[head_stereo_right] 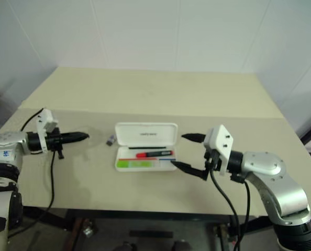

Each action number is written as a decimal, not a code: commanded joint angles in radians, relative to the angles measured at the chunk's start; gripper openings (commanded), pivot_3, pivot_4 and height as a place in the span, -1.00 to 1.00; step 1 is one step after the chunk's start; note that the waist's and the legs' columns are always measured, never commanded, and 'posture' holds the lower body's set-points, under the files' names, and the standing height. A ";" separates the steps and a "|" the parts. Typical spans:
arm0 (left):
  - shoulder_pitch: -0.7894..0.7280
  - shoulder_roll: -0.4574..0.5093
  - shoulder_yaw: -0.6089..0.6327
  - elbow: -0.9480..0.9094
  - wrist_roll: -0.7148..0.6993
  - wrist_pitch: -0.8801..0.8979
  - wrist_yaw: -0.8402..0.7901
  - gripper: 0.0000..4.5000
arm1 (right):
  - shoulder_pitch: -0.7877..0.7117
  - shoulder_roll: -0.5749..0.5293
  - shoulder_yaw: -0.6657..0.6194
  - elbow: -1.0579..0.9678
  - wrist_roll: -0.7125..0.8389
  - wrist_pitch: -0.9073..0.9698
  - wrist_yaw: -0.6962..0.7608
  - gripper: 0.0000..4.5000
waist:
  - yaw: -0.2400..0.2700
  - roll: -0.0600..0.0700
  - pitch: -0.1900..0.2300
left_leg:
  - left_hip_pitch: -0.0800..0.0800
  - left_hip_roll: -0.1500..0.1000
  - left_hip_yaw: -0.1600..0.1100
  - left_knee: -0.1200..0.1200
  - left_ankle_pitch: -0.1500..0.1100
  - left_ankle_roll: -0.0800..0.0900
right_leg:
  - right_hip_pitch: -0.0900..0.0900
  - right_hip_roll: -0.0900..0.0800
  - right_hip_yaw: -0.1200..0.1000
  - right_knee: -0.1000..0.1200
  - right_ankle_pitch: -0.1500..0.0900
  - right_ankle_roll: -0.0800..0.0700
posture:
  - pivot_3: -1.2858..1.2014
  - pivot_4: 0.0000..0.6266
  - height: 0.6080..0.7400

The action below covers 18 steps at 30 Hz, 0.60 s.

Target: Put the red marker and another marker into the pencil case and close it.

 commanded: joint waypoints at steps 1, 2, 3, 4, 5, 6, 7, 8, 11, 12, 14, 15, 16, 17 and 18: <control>-0.053 0.026 0.029 0.029 -0.002 -0.035 0.005 -1.00 | -0.006 -0.008 -0.028 -0.024 0.012 -0.024 -0.009 1.00 | 0.000 0.000 0.000 | 0.000 0.000 0.000 0.000 0.000 0.000 | 0.000 0.000 0.000 0.000 0.000 0.000 | 0.03 -0.52 1.00; -0.061 0.023 0.028 0.036 -0.001 -0.045 0.002 -1.00 | -0.007 -0.007 -0.027 -0.022 0.011 -0.025 -0.009 1.00 | 0.001 0.000 0.000 | 0.000 0.000 0.000 0.000 0.000 0.000 | 0.000 0.000 0.000 0.000 0.000 0.000 | 0.03 -0.52 1.00; -0.069 0.019 0.027 0.044 0.002 -0.050 0.005 -1.00 | -0.008 -0.007 -0.026 -0.020 0.010 -0.026 -0.010 1.00 | 0.001 0.000 0.000 | 0.000 0.000 0.000 0.000 0.000 0.000 | 0.000 0.000 0.000 0.000 0.000 0.000 | 0.03 -0.52 1.00; -0.073 0.014 0.022 0.051 0.010 -0.050 0.016 -1.00 | -0.009 -0.006 -0.025 -0.019 0.010 -0.028 -0.010 1.00 | 0.001 0.000 0.000 | 0.000 0.000 0.000 0.000 0.000 0.000 | 0.000 0.000 0.000 0.000 0.000 0.000 | 0.03 -0.52 1.00; -0.073 0.006 0.015 0.056 0.019 -0.053 0.025 -1.00 | -0.011 -0.006 -0.024 -0.017 0.010 -0.029 -0.011 1.00 | 0.000 0.000 0.000 | 0.000 0.000 0.000 0.000 0.000 0.000 | 0.000 0.000 0.000 0.000 0.000 0.000 | 0.03 -0.52 1.00; -0.072 -0.002 0.011 0.059 0.026 -0.057 0.032 -1.00 | -0.012 -0.005 -0.023 -0.016 0.010 -0.030 -0.012 1.00 | 0.000 0.000 0.000 | 0.000 0.000 0.000 0.000 0.000 0.000 | 0.000 0.000 0.000 0.000 0.000 0.000 | 0.03 -0.52 1.00; -0.071 -0.018 0.007 0.064 0.037 -0.062 0.065 -1.00 | -0.013 -0.005 -0.022 -0.014 0.009 -0.031 -0.012 1.00 | 0.001 0.000 0.000 | 0.000 0.000 0.000 0.000 0.000 0.000 | 0.000 0.000 0.000 0.000 0.000 0.000 | 0.03 -0.52 1.00; -0.070 -0.036 0.004 0.069 0.046 -0.060 0.104 -1.00 | -0.013 -0.005 -0.021 -0.013 0.009 -0.032 -0.013 1.00 | 0.001 0.000 0.000 | 0.000 0.000 0.000 0.000 0.000 0.000 | 0.000 0.000 0.000 0.000 0.000 0.000 | 0.03 -0.52 1.00; -0.044 -0.091 -0.002 0.050 0.050 -0.074 0.119 -1.00 | -0.013 -0.005 -0.019 -0.012 0.008 -0.033 -0.016 1.00 | 0.002 0.000 0.000 | 0.000 0.000 0.000 0.001 0.000 0.000 | 0.000 0.000 0.000 0.001 0.000 0.000 | 0.03 -0.52 1.00; -0.028 -0.108 -0.007 0.035 0.053 -0.069 0.121 -1.00 | -0.013 -0.005 -0.019 -0.013 0.008 -0.032 -0.017 1.00 | 0.002 0.000 0.000 | 0.000 0.000 0.000 0.002 0.000 0.000 | 0.000 0.000 0.000 0.001 0.000 0.000 | 0.03 -0.52 1.00; -0.003 -0.139 -0.028 -0.004 0.072 -0.048 0.152 -0.76 | -0.013 -0.007 -0.021 -0.014 0.009 -0.030 -0.018 1.00 | 0.001 0.000 0.000 | 0.000 0.000 0.000 0.002 0.000 0.000 | 0.000 0.000 0.000 0.001 0.000 0.000 | 0.03 -0.52 1.00; 0.007 -0.151 -0.034 -0.024 0.077 -0.037 0.168 -0.62 | -0.012 -0.008 -0.023 -0.015 0.010 -0.030 -0.018 1.00 | 0.000 0.000 0.000 | 0.000 0.000 0.000 0.002 0.000 0.000 | 0.000 0.000 0.000 0.001 0.000 0.000 | 0.03 -0.52 1.00; 0.015 -0.162 -0.038 -0.043 0.082 -0.026 0.194 -0.49 | -0.011 -0.010 -0.024 -0.016 0.011 -0.029 -0.018 1.00 | 0.000 0.000 0.000 | 0.000 0.000 0.000 0.002 0.000 0.000 | 0.000 0.000 0.001 0.002 0.000 0.000 | 0.03 -0.52 1.00; 0.022 -0.173 -0.040 -0.061 0.086 -0.015 0.226 -0.36 | -0.011 -0.012 -0.026 -0.016 0.012 -0.028 -0.018 1.00 | 0.001 0.000 0.000 | 0.000 0.000 0.000 0.002 0.000 0.000 | 0.000 0.000 0.001 0.002 0.000 0.000 | 0.03 -0.52 1.00; 0.028 -0.182 -0.041 -0.077 0.088 0.006 0.253 -0.20 | -0.011 -0.013 -0.027 -0.016 0.013 -0.027 -0.018 1.00 | 0.001 0.000 0.000 | 0.000 0.000 0.000 0.002 0.000 0.000 | 0.000 0.000 0.000 0.002 0.000 0.000 | 0.03 -0.52 1.00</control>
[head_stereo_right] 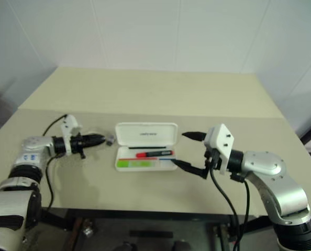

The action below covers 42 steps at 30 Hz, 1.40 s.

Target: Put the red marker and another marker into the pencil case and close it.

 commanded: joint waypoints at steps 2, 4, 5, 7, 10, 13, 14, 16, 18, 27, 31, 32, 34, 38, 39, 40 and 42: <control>0.022 -0.017 -0.005 -0.105 0.012 0.069 0.103 0.11 | -0.008 -0.016 -0.029 -0.017 0.014 -0.013 -0.001 1.00 | -0.002 0.000 0.000 | 0.000 0.000 0.000 0.000 0.000 0.000 | 0.000 0.000 0.000 0.001 0.000 0.000 | 0.03 -0.52 1.00; 0.040 -0.025 -0.016 -0.141 0.019 0.105 0.128 0.39 | -0.009 -0.017 -0.029 -0.015 0.014 -0.012 0.000 1.00 | -0.001 0.000 0.000 | 0.001 0.000 0.000 0.000 0.000 0.000 | 0.000 0.000 0.000 0.001 0.000 0.000 | 0.03 -0.52 1.00; 0.048 -0.030 -0.020 -0.156 0.023 0.121 0.144 0.54 | -0.011 -0.017 -0.029 -0.013 0.014 -0.013 0.001 1.00 | 0.000 0.000 0.000 | 0.000 0.000 0.000 0.001 0.000 0.000 | 0.000 0.000 0.000 0.001 0.000 0.000 | 0.03 -0.52 1.00; 0.052 -0.040 -0.022 -0.170 0.031 0.157 0.194 0.85 | -0.013 -0.018 -0.028 -0.011 0.014 -0.013 0.002 1.00 | 0.000 0.000 0.000 | 0.000 0.000 0.000 0.001 0.000 0.000 | 0.000 0.000 0.000 0.001 0.000 0.000 | 0.03 -0.52 1.00; 0.069 -0.052 -0.028 -0.205 0.031 0.224 0.226 0.99 | -0.019 -0.019 -0.026 -0.006 0.013 -0.013 0.005 1.00 | 0.000 0.000 0.000 | 0.000 0.000 0.000 0.002 0.000 0.000 | 0.000 0.000 0.000 0.001 0.000 0.000 | 0.03 -0.52 1.00; 0.086 -0.064 -0.033 -0.239 0.029 0.272 0.250 0.99 | -0.022 -0.020 -0.025 -0.003 0.013 -0.014 0.007 1.00 | 0.001 0.000 0.000 | 0.000 0.000 0.000 0.002 0.000 0.000 | 0.000 0.000 0.000 0.001 0.000 0.000 | 0.03 -0.52 1.00; 0.088 -0.070 -0.035 -0.244 0.031 0.281 0.262 0.99 | -0.023 -0.020 -0.024 -0.001 0.012 -0.014 0.008 1.00 | 0.002 0.000 0.000 | 0.000 0.000 0.000 0.002 0.000 0.000 | 0.000 0.000 0.000 0.001 0.000 0.000 | 0.03 -0.52 1.00; 0.084 -0.080 -0.040 -0.246 0.035 0.297 0.281 0.99 | -0.025 -0.020 -0.022 0.002 0.011 -0.015 0.010 1.00 | 0.002 0.000 0.000 | 0.000 0.000 0.000 0.002 0.000 0.000 | 0.001 0.000 0.000 0.001 0.000 0.000 | 0.03 -0.52 1.00; 0.072 -0.089 -0.048 -0.237 0.045 0.310 0.307 0.99 | -0.029 -0.020 -0.020 0.007 0.010 -0.017 0.011 1.00 | 0.002 0.000 0.000 | 0.000 0.000 0.000 0.002 0.000 0.000 | 0.001 0.000 0.000 0.001 0.000 0.001 | 0.03 -0.52 1.00; 0.032 -0.134 -0.146 -0.184 0.154 0.351 0.423 0.99 | -0.035 -0.021 -0.016 0.010 0.005 -0.016 0.010 1.00 | 0.005 0.000 0.000 | 0.002 -0.002 -0.002 0.012 0.000 0.000 | 0.010 0.000 0.000 -0.001 0.004 0.004 | 0.03 -0.52 1.00; 0.036 -0.139 -0.158 -0.185 0.156 0.373 0.422 0.59 | -0.027 -0.025 -0.022 0.000 0.006 -0.010 0.006 1.00 | 0.000 0.001 0.000 | 0.019 -0.001 0.000 0.009 0.000 0.001 | 0.029 -0.001 0.000 -0.011 0.003 -0.002 | 0.03 -0.52 1.00; 0.034 -0.140 -0.161 -0.183 0.157 0.380 0.423 0.45 | -0.026 -0.026 -0.023 0.000 0.006 -0.010 0.005 1.00 | -0.001 0.001 0.000 | 0.021 0.001 0.000 0.008 0.001 0.001 | 0.033 -0.001 0.000 -0.015 0.001 -0.009 | 0.03 -0.52 1.00; 0.033 -0.140 -0.162 -0.182 0.155 0.377 0.422 0.16 | -0.024 -0.027 -0.024 0.000 0.006 -0.010 0.005 1.00 | 0.000 0.001 0.000 | 0.024 0.002 0.001 0.005 0.001 0.002 | 0.036 -0.002 0.001 -0.019 0.002 -0.013 | 0.03 -0.52 1.00; 0.029 -0.138 -0.164 -0.172 0.157 0.382 0.429 -0.39 | -0.023 -0.030 -0.024 0.000 0.007 -0.012 0.006 1.00 | -0.001 0.000 0.000 | 0.030 0.001 0.012 -0.006 0.006 0.009 | 0.036 -0.010 0.004 -0.022 0.005 -0.010 | 0.03 -0.52 1.00; 0.027 -0.135 -0.163 -0.166 0.157 0.387 0.437 -0.54 | -0.024 -0.031 -0.024 0.001 0.007 -0.012 0.007 1.00 | -0.002 0.000 0.000 | 0.030 0.001 0.015 -0.007 0.006 0.009 | 0.036 -0.011 0.005 -0.022 0.006 -0.010 | 0.03 -0.52 1.00; 0.025 -0.133 -0.162 -0.161 0.157 0.390 0.442 -0.68 | -0.024 -0.031 -0.024 0.001 0.008 -0.013 0.007 1.00 | -0.003 0.000 0.000 | 0.030 0.001 0.016 -0.007 0.006 0.009 | 0.036 -0.011 0.005 -0.023 0.006 -0.009 | 0.03 -0.52 1.00; 0.024 -0.129 -0.155 -0.155 0.151 0.380 0.443 -0.81 | -0.026 -0.033 -0.024 0.003 0.008 -0.014 0.009 1.00 | -0.005 0.000 0.000 | 0.030 0.001 0.017 -0.007 0.006 0.009 | 0.037 -0.011 0.006 -0.024 0.008 -0.009 | 0.03 -0.52 1.00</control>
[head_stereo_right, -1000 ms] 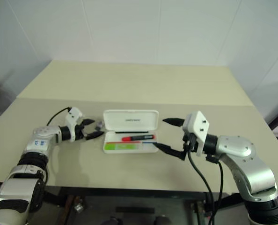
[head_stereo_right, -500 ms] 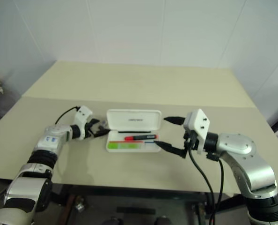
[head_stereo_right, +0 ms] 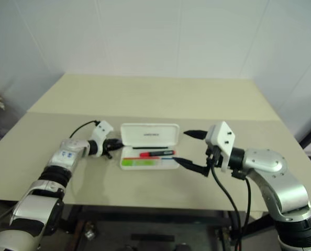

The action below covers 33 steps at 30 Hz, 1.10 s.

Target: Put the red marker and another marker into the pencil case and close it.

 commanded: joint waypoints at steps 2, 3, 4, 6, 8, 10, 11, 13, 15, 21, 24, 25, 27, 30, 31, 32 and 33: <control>0.006 0.023 0.003 0.051 0.031 0.026 0.050 -0.81 | -0.006 -0.017 -0.023 -0.026 0.009 -0.016 0.003 1.00 | -0.002 0.000 0.000 | 0.000 0.000 0.001 0.000 0.000 0.000 | 0.000 -0.001 0.001 -0.002 0.001 0.000 | 0.03 -0.52 1.00; 0.004 0.027 0.007 0.056 0.031 0.026 0.053 -0.81 | -0.007 -0.018 -0.023 -0.025 0.010 -0.016 0.004 1.00 | -0.002 0.000 0.000 | 0.000 0.000 0.001 -0.001 0.000 0.000 | 0.000 -0.001 0.001 -0.003 0.001 0.000 | 0.03 -0.52 1.00; 0.003 0.030 0.011 0.060 0.030 0.023 0.054 -0.81 | -0.008 -0.018 -0.023 -0.024 0.010 -0.016 0.004 1.00 | -0.003 0.000 0.000 | 0.000 0.000 0.002 -0.001 0.000 0.000 | 0.000 -0.001 0.002 -0.004 0.002 0.000 | 0.03 -0.52 1.00; 0.002 0.039 0.019 0.067 0.028 0.011 0.055 -0.81 | -0.011 -0.018 -0.022 -0.022 0.009 -0.017 0.005 1.00 | -0.004 0.000 0.000 | 0.000 0.001 0.002 -0.003 0.000 0.000 | 0.000 -0.002 0.002 -0.008 0.004 0.000 | 0.03 -0.52 1.00; -0.003 0.048 0.029 0.076 0.028 0.007 0.064 -0.81 | -0.012 -0.019 -0.021 -0.022 0.010 -0.018 0.007 1.00 | -0.007 0.000 0.000 | 0.000 0.001 0.003 -0.005 0.000 0.000 | 0.000 -0.003 0.003 -0.010 0.005 0.000 | 0.03 -0.52 1.00; -0.009 0.056 0.037 0.087 0.026 0.002 0.070 -0.81 | -0.013 -0.019 -0.021 -0.021 0.010 -0.019 0.009 1.00 | -0.012 0.000 0.000 | 0.000 0.001 0.003 -0.006 0.000 0.000 | 0.000 -0.003 0.003 -0.010 0.005 0.000 | 0.03 -0.52 1.00; -0.012 0.060 0.040 0.093 0.024 -0.004 0.071 -0.81 | -0.013 -0.019 -0.021 -0.020 0.010 -0.019 0.010 1.00 | -0.015 0.000 0.000 | 0.000 0.001 0.003 -0.006 0.000 0.000 | 0.000 -0.003 0.003 -0.010 0.005 0.000 | 0.03 -0.52 1.00; -0.023 0.069 0.049 0.109 0.021 -0.018 0.076 -0.81 | -0.015 -0.018 -0.020 -0.019 0.009 -0.019 0.012 1.00 | -0.023 0.000 0.000 | 0.000 0.001 0.003 -0.007 0.000 0.000 | -0.001 -0.003 0.003 -0.010 0.005 -0.001 | 0.03 -0.52 1.00; -0.036 0.079 0.059 0.125 0.017 -0.031 0.084 -0.81 | -0.017 -0.019 -0.019 -0.017 0.009 -0.019 0.014 1.00 | -0.027 0.000 0.000 | 0.000 0.001 0.003 -0.008 0.000 0.000 | -0.002 -0.002 0.004 -0.010 0.005 -0.001 | 0.03 -0.52 1.00; -0.074 0.103 0.079 0.159 0.009 -0.074 0.079 -0.81 | -0.021 -0.019 -0.021 -0.014 0.009 -0.018 0.017 1.00 | -0.029 -0.001 0.001 | -0.001 0.001 0.003 -0.013 0.003 0.005 | -0.006 0.000 0.005 -0.012 0.005 -0.001 | 0.03 -0.52 1.00; -0.096 0.116 0.088 0.165 -0.002 -0.098 0.062 -0.81 | -0.023 -0.020 -0.021 -0.011 0.009 -0.019 0.018 1.00 | -0.024 -0.001 0.001 | -0.014 0.001 0.004 -0.014 0.003 0.004 | -0.020 0.005 0.005 -0.008 0.013 0.013 | 0.03 -0.52 1.00; -0.103 0.120 0.091 0.165 -0.005 -0.102 0.056 -0.81 | -0.023 -0.021 -0.021 -0.010 0.009 -0.019 0.018 1.00 | -0.021 -0.001 0.001 | -0.019 0.001 0.004 -0.014 0.003 0.003 | -0.025 0.007 0.005 -0.008 0.013 0.014 | 0.03 -0.52 1.00; -0.119 0.127 0.099 0.164 -0.012 -0.109 0.046 -0.81 | -0.025 -0.021 -0.022 -0.008 0.009 -0.019 0.019 1.00 | -0.017 -0.002 0.001 | -0.026 0.001 0.003 -0.014 0.003 0.000 | -0.033 0.008 0.005 -0.008 0.013 0.014 | 0.03 -0.52 1.00; -0.140 0.137 0.114 0.150 -0.034 -0.123 0.008 -0.81 | -0.026 -0.020 -0.022 -0.007 0.009 -0.020 0.019 1.00 | -0.008 -0.002 0.001 | -0.037 0.001 0.003 -0.014 0.004 -0.003 | -0.043 0.008 0.005 -0.007 0.013 0.014 | 0.03 -0.52 1.00; -0.146 0.140 0.122 0.140 -0.043 -0.124 -0.010 -0.81 | -0.026 -0.020 -0.022 -0.006 0.009 -0.020 0.019 1.00 | -0.003 -0.002 0.001 | -0.038 0.001 0.003 -0.014 0.004 -0.004 | -0.043 0.008 0.004 -0.007 0.013 0.014 | 0.03 -0.52 1.00; -0.154 0.143 0.130 0.129 -0.053 -0.121 -0.026 -0.81 | -0.026 -0.020 -0.022 -0.006 0.009 -0.020 0.019 1.00 | 0.001 -0.002 0.001 | -0.038 0.001 0.003 -0.014 0.004 -0.004 | -0.043 0.008 0.004 -0.008 0.013 0.014 | 0.03 -0.52 1.00; -0.162 0.145 0.139 0.119 -0.066 -0.121 -0.045 -0.81 | -0.026 -0.020 -0.022 -0.006 0.009 -0.020 0.019 1.00 | 0.005 -0.002 0.001 | -0.038 0.001 0.004 -0.014 0.004 -0.004 | -0.043 0.008 0.004 -0.008 0.013 0.014 | 0.03 -0.52 1.00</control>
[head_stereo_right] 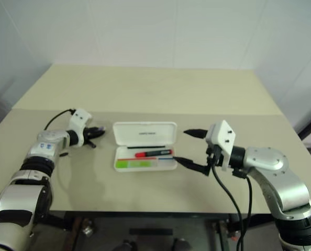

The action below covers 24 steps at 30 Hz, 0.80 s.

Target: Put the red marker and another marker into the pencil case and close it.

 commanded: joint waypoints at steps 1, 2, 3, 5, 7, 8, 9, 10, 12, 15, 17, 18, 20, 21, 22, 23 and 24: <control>-0.052 0.028 0.050 -0.061 -0.059 -0.020 -0.073 -0.81 | -0.011 -0.012 -0.023 -0.013 0.009 -0.020 0.004 1.00 | 0.004 0.000 0.000 | 0.000 0.000 0.000 0.000 0.000 0.000 | 0.000 0.000 0.000 -0.001 0.000 0.000 | 0.03 -0.52 1.00; -0.058 0.029 0.058 -0.072 -0.071 -0.023 -0.093 -0.81 | -0.010 -0.012 -0.023 -0.013 0.009 -0.021 0.003 1.00 | 0.005 0.000 0.000 | 0.000 0.000 0.000 0.000 0.000 0.000 | 0.000 0.000 0.000 -0.002 0.000 0.000 | 0.03 -0.52 1.00; -0.061 0.030 0.063 -0.078 -0.078 -0.024 -0.106 -0.81 | -0.010 -0.012 -0.023 -0.013 0.009 -0.021 0.003 1.00 | 0.007 0.000 0.000 | 0.000 0.000 0.001 0.000 0.000 0.000 | 0.000 0.000 0.000 -0.001 0.000 0.000 | 0.03 -0.52 1.00; -0.074 0.027 0.089 -0.128 -0.130 -0.042 -0.186 -0.81 | -0.013 -0.010 -0.022 -0.011 0.009 -0.021 0.002 1.00 | 0.007 -0.001 0.000 | 0.000 -0.001 0.000 0.001 0.000 0.000 | 0.000 0.000 0.000 -0.001 0.000 0.000 | 0.03 -0.52 1.00; -0.084 0.020 0.114 -0.188 -0.185 -0.046 -0.261 -0.81 | -0.013 -0.009 -0.020 -0.010 0.008 -0.022 0.002 1.00 | 0.005 -0.001 0.000 | 0.000 -0.001 0.000 0.001 0.001 -0.001 | 0.001 0.000 0.000 0.000 0.000 0.000 | 0.03 -0.52 1.00; -0.083 0.015 0.124 -0.219 -0.212 -0.058 -0.299 -0.81 | -0.013 -0.008 -0.020 -0.010 0.008 -0.023 0.002 1.00 | 0.005 -0.001 0.000 | 0.000 -0.001 0.000 0.002 0.001 -0.001 | 0.001 0.000 0.000 0.000 0.000 0.000 | 0.03 -0.52 1.00; -0.080 0.011 0.131 -0.241 -0.230 -0.066 -0.325 -0.81 | -0.013 -0.008 -0.020 -0.010 0.008 -0.023 0.002 1.00 | 0.005 0.000 0.000 | 0.000 0.000 0.000 0.002 0.001 -0.001 | 0.001 0.001 0.000 0.000 0.000 0.000 | 0.03 -0.52 1.00; -0.078 0.007 0.135 -0.274 -0.253 -0.060 -0.357 -0.81 | -0.013 -0.008 -0.020 -0.010 0.008 -0.023 0.002 1.00 | 0.005 -0.001 0.000 | 0.000 0.000 0.000 0.002 0.001 -0.001 | 0.001 0.001 0.000 0.000 0.000 0.000 | 0.03 -0.52 1.00; -0.071 -0.002 0.134 -0.339 -0.289 -0.041 -0.409 -0.81 | -0.012 -0.007 -0.020 -0.010 0.009 -0.024 0.002 1.00 | 0.004 0.000 0.000 | 0.000 0.000 0.000 0.002 0.001 -0.001 | 0.001 0.001 0.000 0.000 0.000 0.000 | 0.03 -0.52 1.00; -0.049 -0.017 0.109 -0.453 -0.336 0.017 -0.484 -0.81 | -0.015 -0.005 -0.017 -0.009 0.007 -0.025 0.000 1.00 | 0.003 0.000 0.000 | 0.001 0.000 0.000 0.002 0.001 -0.002 | 0.001 0.001 0.000 0.001 0.000 0.000 | 0.03 -0.52 1.00; -0.030 -0.022 0.091 -0.515 -0.355 0.057 -0.524 -0.81 | -0.013 -0.005 -0.018 -0.010 0.007 -0.025 -0.001 1.00 | 0.001 0.000 0.000 | 0.001 0.000 0.000 0.003 0.001 -0.002 | 0.001 0.002 0.000 0.002 0.000 0.000 | 0.03 -0.52 1.00; -0.019 -0.025 0.082 -0.543 -0.365 0.076 -0.543 -0.81 | -0.012 -0.005 -0.018 -0.010 0.007 -0.025 -0.001 1.00 | 0.001 0.000 0.000 | 0.001 0.000 0.000 0.004 0.001 -0.002 | 0.001 0.002 0.001 0.002 0.000 0.000 | 0.03 -0.52 1.00; 0.006 -0.028 0.039 -0.609 -0.370 0.155 -0.569 -0.81 | -0.007 -0.007 -0.021 -0.014 0.009 -0.024 -0.001 1.00 | 0.001 0.000 0.000 | 0.002 0.000 0.000 0.005 0.001 -0.002 | 0.002 0.002 0.001 0.004 0.000 0.000 | 0.03 -0.52 1.00; 0.018 -0.031 0.018 -0.635 -0.370 0.185 -0.573 -0.81 | -0.003 -0.007 -0.023 -0.016 0.012 -0.023 0.000 1.00 | 0.001 0.000 0.000 | 0.002 0.000 0.000 0.006 0.001 -0.002 | 0.002 0.003 0.001 0.005 0.000 0.000 | 0.03 -0.52 1.00; 0.028 -0.034 0.000 -0.660 -0.368 0.212 -0.574 -0.81 | 0.001 -0.008 -0.026 -0.018 0.015 -0.022 0.001 1.00 | 0.001 0.000 0.000 | 0.002 0.000 -0.001 0.007 0.001 -0.002 | 0.003 0.003 0.001 0.005 0.000 0.000 | 0.03 -0.52 1.00; 0.039 -0.041 -0.017 -0.685 -0.369 0.233 -0.576 -0.81 | 0.007 -0.011 -0.030 -0.021 0.019 -0.022 0.005 1.00 | 0.002 0.000 0.000 | 0.003 0.000 -0.001 0.008 0.001 -0.002 | 0.003 0.003 0.001 0.006 0.000 0.000 | 0.03 -0.52 1.00; 0.046 -0.048 -0.027 -0.705 -0.372 0.249 -0.573 -0.81 | 0.013 -0.013 -0.034 -0.023 0.022 -0.022 0.009 1.00 | 0.002 0.000 0.000 | 0.003 0.000 -0.001 0.011 0.001 -0.002 | 0.003 0.003 0.001 0.007 0.000 0.000 | 0.03 -0.52 1.00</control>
